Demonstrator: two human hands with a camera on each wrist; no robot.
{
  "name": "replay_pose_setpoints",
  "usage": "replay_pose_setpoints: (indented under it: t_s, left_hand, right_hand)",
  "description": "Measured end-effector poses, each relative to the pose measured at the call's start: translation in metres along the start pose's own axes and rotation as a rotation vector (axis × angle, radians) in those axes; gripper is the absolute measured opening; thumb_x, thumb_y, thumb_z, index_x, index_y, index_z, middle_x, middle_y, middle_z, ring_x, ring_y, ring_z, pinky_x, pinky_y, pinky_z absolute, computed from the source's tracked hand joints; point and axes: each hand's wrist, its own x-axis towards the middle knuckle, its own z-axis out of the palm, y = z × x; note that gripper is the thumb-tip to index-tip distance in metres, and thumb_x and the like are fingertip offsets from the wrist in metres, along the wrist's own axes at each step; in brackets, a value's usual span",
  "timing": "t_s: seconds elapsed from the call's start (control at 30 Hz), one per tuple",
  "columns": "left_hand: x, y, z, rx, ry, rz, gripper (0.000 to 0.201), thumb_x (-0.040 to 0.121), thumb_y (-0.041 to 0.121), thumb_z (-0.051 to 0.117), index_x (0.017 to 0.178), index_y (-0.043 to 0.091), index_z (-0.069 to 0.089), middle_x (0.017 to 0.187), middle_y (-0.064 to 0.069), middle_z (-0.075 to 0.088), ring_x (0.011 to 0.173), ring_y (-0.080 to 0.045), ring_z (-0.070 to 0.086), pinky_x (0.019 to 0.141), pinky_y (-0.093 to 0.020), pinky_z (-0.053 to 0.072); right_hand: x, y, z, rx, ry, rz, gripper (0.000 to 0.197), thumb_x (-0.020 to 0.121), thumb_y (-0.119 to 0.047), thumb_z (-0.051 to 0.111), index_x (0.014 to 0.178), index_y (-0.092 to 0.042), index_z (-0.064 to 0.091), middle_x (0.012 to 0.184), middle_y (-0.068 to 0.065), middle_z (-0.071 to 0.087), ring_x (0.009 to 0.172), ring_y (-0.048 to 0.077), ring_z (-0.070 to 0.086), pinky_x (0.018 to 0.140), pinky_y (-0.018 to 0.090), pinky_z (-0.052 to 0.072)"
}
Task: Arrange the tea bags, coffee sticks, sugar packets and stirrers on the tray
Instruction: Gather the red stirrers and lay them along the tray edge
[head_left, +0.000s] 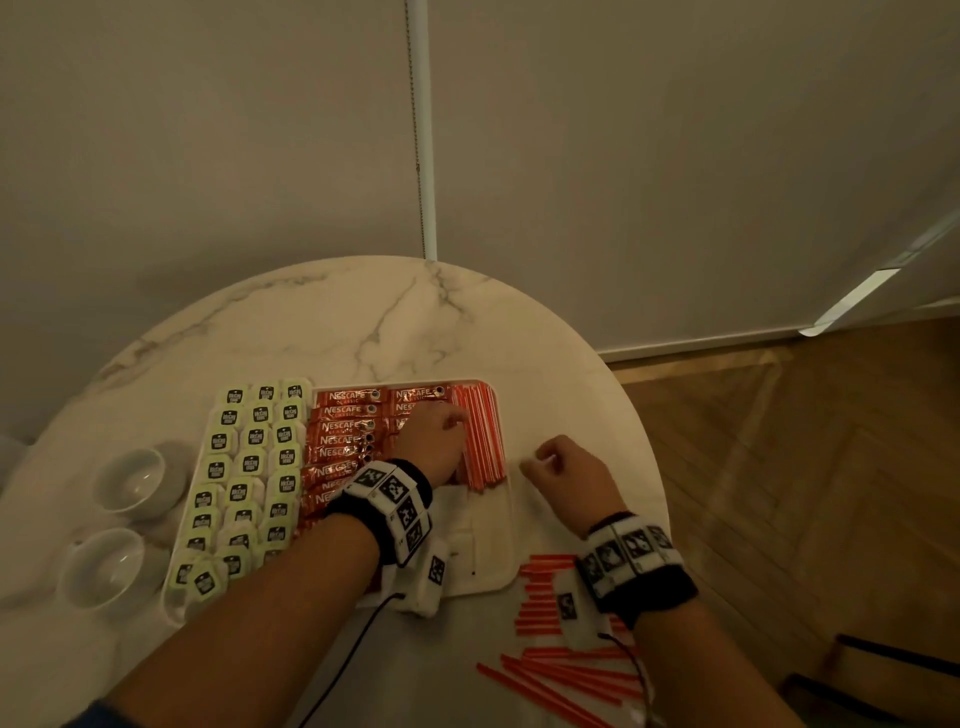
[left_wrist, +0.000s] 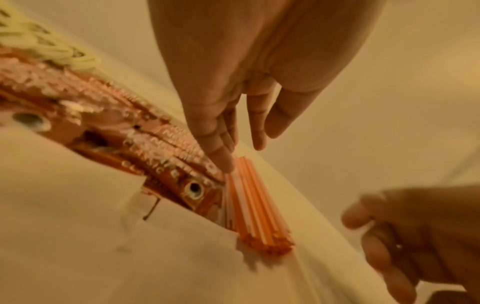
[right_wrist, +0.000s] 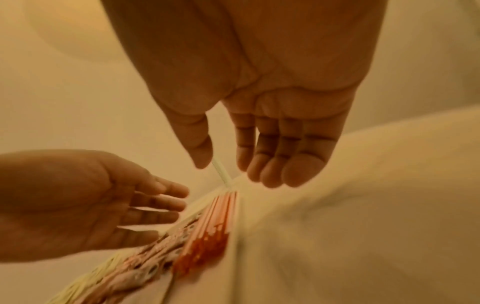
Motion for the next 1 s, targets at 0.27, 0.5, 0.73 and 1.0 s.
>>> replay_pose_setpoints:
  t_s: [0.27,0.5,0.73,1.0]
  left_hand:
    - [-0.091,-0.020,0.019,0.115,-0.120,0.413,0.024,0.094,0.018,0.053,0.117,0.021,0.060,0.124,0.010,0.040,0.118,-0.005,0.038,0.101,-0.026,0.038]
    - [-0.136,-0.049,0.034,0.187,-0.180,0.509,0.028,0.094,0.029,0.051,0.119,0.022,0.059,0.131,0.008,0.041,0.121,-0.001,0.034,0.096,-0.004,0.028]
    - [-0.148,-0.061,0.039,0.244,-0.187,0.545,0.030,0.094,0.026,0.050,0.121,0.022,0.059,0.130,0.008,0.040,0.123,-0.002,0.034,0.104,-0.017,0.028]
    - [-0.158,-0.073,0.046,0.217,-0.184,0.465,0.026,0.094,0.021,0.053,0.119,0.022,0.060,0.126,0.012,0.038,0.122,-0.002,0.035,0.102,-0.014,0.025]
  right_hand:
    - [-0.098,0.079,0.000,-0.573,-0.419,-0.034,0.152,0.035,-0.098,0.050,0.148,-0.030,-0.024,0.158,-0.010,-0.022,0.146,0.021,-0.019,0.113,0.065,0.006]
    - [-0.150,0.087,0.040,-0.695,-0.385,-0.062,0.127,0.065,-0.071,0.062,0.149,-0.026,-0.022,0.159,-0.003,-0.010,0.147,0.028,-0.006,0.109,0.061,0.022]
    - [-0.158,0.080,0.054,-0.700,-0.167,-0.099,0.084,0.083,-0.047,0.048,0.152,-0.022,0.008,0.146,0.000,0.026,0.132,0.024,0.027,0.102,0.046,0.033]
    - [-0.157,0.089,0.070,-0.610,-0.089,-0.122,0.046,0.093,-0.032,0.041,0.138,-0.026,0.034,0.134,0.000,0.042,0.125,0.023,0.032,0.103,0.039,0.030]
